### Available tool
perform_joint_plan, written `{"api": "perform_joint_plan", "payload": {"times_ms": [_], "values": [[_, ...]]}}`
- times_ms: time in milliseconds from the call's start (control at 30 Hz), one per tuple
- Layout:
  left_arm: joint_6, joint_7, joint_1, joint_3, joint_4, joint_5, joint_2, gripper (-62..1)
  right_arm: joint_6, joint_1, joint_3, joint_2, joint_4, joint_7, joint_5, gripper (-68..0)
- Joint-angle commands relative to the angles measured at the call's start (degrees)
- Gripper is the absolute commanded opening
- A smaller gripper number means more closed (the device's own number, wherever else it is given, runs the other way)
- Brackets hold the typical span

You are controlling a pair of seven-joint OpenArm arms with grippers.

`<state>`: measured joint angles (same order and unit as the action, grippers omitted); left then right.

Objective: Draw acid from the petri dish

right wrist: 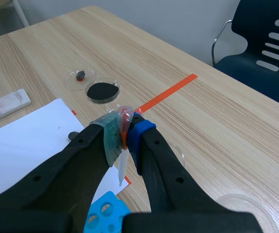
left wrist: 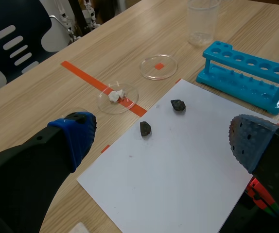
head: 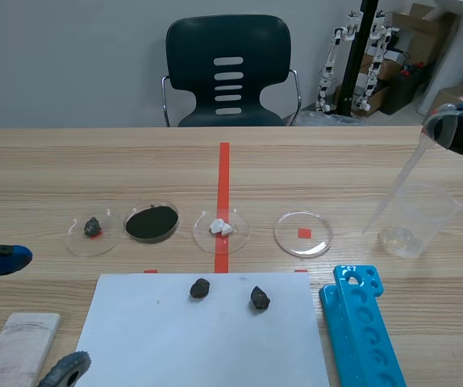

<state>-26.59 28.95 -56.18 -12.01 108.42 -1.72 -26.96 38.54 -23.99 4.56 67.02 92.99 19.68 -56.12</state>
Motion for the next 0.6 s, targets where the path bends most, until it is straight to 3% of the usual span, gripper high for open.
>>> {"api": "perform_joint_plan", "payload": {"times_ms": [0, 333, 567], "values": [[0.3, 0.8, 0.2, 0.4, 0.6, 0.6, 0.4, -3.7, 0.0, 1.1, -0.9, 0.8, 0.5, 1.3, -0.8, -67.3], [0.3, 0.8, 0.2, 0.4, 0.6, 0.6, 0.4, -3.7, -0.2, 1.1, -0.9, 0.8, 0.5, 1.7, -0.9, -67.3], [0.3, 0.8, 0.2, 0.4, 0.6, 0.6, 0.4, -3.7, -3.6, 4.6, -0.9, 0.7, 0.5, 1.9, -0.8, -67.3]]}}
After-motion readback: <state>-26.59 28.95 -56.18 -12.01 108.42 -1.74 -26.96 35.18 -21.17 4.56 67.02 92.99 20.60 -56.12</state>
